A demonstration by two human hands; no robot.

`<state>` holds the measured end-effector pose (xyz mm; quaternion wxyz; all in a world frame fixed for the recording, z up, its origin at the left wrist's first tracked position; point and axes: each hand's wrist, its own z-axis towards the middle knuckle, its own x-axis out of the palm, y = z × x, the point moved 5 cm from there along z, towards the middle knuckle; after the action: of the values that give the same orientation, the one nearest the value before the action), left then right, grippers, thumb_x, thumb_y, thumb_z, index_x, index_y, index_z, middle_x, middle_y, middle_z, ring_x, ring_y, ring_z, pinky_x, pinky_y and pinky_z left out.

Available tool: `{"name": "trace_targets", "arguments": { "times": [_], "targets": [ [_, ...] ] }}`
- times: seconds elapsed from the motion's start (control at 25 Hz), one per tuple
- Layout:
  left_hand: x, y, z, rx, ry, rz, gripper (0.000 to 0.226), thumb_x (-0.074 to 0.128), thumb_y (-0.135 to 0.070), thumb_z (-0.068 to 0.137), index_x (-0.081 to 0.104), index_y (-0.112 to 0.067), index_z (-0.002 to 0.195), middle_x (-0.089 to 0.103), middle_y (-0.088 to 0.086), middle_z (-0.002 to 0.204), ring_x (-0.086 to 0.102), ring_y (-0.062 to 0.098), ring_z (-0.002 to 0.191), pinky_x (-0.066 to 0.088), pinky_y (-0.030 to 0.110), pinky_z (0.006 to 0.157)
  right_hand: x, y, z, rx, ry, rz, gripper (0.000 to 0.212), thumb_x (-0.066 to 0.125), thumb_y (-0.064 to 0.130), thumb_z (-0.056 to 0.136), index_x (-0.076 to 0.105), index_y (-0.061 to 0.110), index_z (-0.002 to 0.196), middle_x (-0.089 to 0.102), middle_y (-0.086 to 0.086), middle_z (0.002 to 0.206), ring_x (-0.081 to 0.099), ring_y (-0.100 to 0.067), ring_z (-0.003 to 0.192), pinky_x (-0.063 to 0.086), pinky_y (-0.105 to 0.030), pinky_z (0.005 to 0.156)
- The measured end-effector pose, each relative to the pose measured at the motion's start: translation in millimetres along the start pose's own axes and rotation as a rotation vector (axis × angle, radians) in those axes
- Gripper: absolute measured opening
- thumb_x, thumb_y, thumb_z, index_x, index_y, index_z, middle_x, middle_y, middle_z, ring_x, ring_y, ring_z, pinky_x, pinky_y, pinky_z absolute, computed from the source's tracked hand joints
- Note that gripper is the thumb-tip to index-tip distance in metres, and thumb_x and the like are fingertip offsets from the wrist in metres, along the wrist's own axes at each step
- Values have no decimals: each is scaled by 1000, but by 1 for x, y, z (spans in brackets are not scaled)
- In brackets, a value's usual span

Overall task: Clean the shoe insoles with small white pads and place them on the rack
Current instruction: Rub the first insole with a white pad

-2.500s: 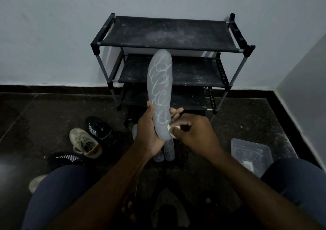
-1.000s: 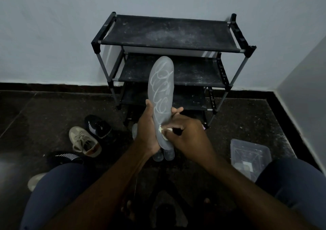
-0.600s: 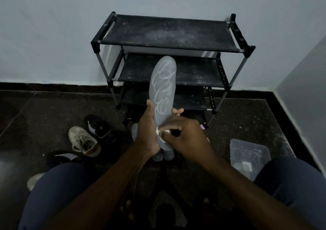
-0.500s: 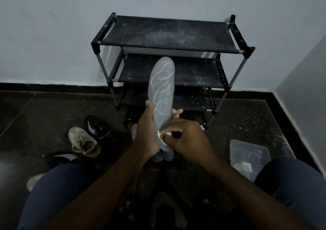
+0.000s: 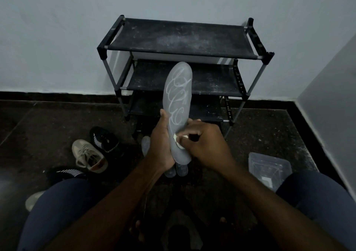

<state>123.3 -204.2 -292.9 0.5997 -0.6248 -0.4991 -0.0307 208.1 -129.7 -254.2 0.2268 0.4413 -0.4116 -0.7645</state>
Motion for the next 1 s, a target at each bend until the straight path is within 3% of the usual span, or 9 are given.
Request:
{"name": "trace_targets", "arguments": {
  "times": [0.08,0.2,0.32,0.4,0.6,0.72,0.8,0.92,1.0],
  "targets": [
    [1,0,-1,-24,-4,20,81,22,-65,102,59,2,126,66,28,126,59,37,128,49,44,104,7,7,-1,-46,27,-9,11,77,4,87,82,11,92,77,5,92,71,-6,90,49,-14,91],
    [-4,-6,0,17,-17,33,76,22,-63,102,64,0,109,75,18,101,65,33,119,50,40,100,11,9,-10,-38,114,-5,12,78,5,85,83,13,92,77,7,93,71,-4,90,51,-15,89],
    [-1,-4,0,-17,6,8,79,21,-65,102,62,1,121,69,24,121,61,35,125,49,46,104,2,0,-1,-1,41,-1,11,79,5,85,83,12,91,78,6,95,71,-4,93,48,-10,93],
    [2,0,0,-45,-2,-6,81,21,-65,102,57,2,131,64,25,130,59,34,127,49,44,104,3,5,3,-38,8,-12,9,78,4,86,82,11,91,77,4,92,71,-6,89,51,-16,90],
    [-7,-7,4,7,-7,-14,81,24,-66,101,63,5,108,69,29,111,65,32,121,51,39,99,8,4,-9,-19,106,2,10,79,4,84,82,13,88,77,8,90,71,-5,88,54,-20,85],
    [3,-5,0,-21,26,-22,79,22,-65,102,63,3,110,68,22,114,60,35,121,50,47,104,-4,-7,1,16,-2,27,9,80,4,84,83,12,87,77,6,91,72,-6,92,56,-31,90],
    [9,-3,-3,-28,31,-21,78,20,-63,103,62,2,116,64,24,123,57,35,124,48,46,106,0,2,0,-18,-15,29,9,78,2,85,82,10,87,77,5,91,72,-7,91,55,-29,91],
    [2,-5,-1,-11,27,7,78,20,-64,102,63,1,111,73,20,108,64,33,121,56,39,93,7,8,-11,-44,71,-5,8,79,4,86,82,11,87,76,8,90,71,-5,88,55,-24,85],
    [-1,-6,0,-1,34,15,79,22,-64,102,63,3,108,72,21,106,66,33,117,56,41,94,0,-2,-7,5,53,-21,9,79,5,84,82,13,87,76,9,90,70,-4,89,56,-27,84]
  ]
}}
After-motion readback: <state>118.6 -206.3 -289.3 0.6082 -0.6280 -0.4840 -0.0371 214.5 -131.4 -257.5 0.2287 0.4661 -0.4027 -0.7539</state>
